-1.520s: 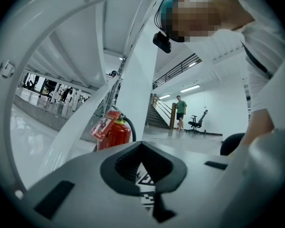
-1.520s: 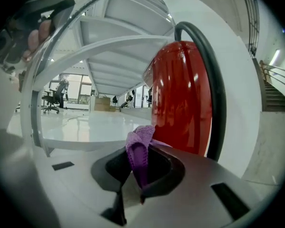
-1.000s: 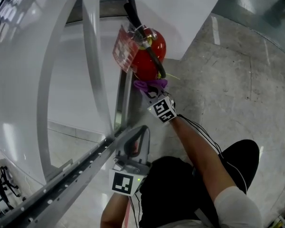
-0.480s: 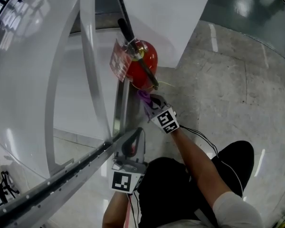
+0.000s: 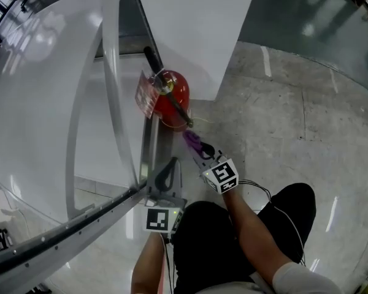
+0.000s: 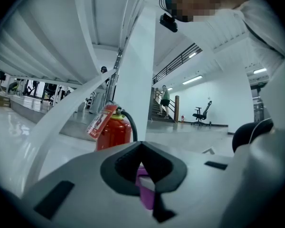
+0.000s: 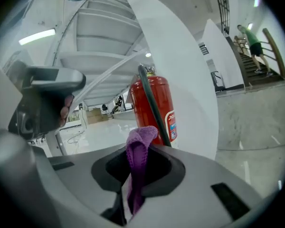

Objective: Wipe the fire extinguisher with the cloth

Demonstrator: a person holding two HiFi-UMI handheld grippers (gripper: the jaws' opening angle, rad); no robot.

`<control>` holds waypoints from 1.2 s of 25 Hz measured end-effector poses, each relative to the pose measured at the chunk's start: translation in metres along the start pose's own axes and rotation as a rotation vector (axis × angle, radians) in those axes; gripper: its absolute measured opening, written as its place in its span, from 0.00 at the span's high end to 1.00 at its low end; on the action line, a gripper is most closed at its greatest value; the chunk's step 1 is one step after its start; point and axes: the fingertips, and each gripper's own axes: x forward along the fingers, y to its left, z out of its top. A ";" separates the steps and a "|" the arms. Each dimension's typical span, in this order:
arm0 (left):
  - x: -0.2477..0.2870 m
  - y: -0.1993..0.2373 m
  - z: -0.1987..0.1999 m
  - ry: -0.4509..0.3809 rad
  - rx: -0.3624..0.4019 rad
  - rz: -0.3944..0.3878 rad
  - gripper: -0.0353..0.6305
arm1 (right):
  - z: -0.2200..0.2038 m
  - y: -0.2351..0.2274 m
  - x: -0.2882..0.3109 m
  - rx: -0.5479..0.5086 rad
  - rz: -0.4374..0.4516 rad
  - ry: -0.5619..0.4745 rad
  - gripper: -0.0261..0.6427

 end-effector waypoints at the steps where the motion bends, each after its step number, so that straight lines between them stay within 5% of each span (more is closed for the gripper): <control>1: 0.002 0.000 -0.002 0.000 -0.011 0.004 0.94 | 0.003 -0.001 -0.005 0.009 -0.016 -0.003 0.88; 7: 0.009 0.001 -0.010 0.017 -0.068 0.042 0.94 | 0.034 -0.013 -0.017 -0.015 -0.067 -0.043 0.88; 17: 0.013 -0.011 0.010 0.031 -0.040 0.135 0.94 | 0.068 -0.045 -0.044 0.015 -0.090 -0.047 0.88; 30: 0.009 -0.039 0.083 0.036 -0.003 0.266 0.94 | 0.167 -0.081 -0.064 0.024 0.076 -0.088 0.88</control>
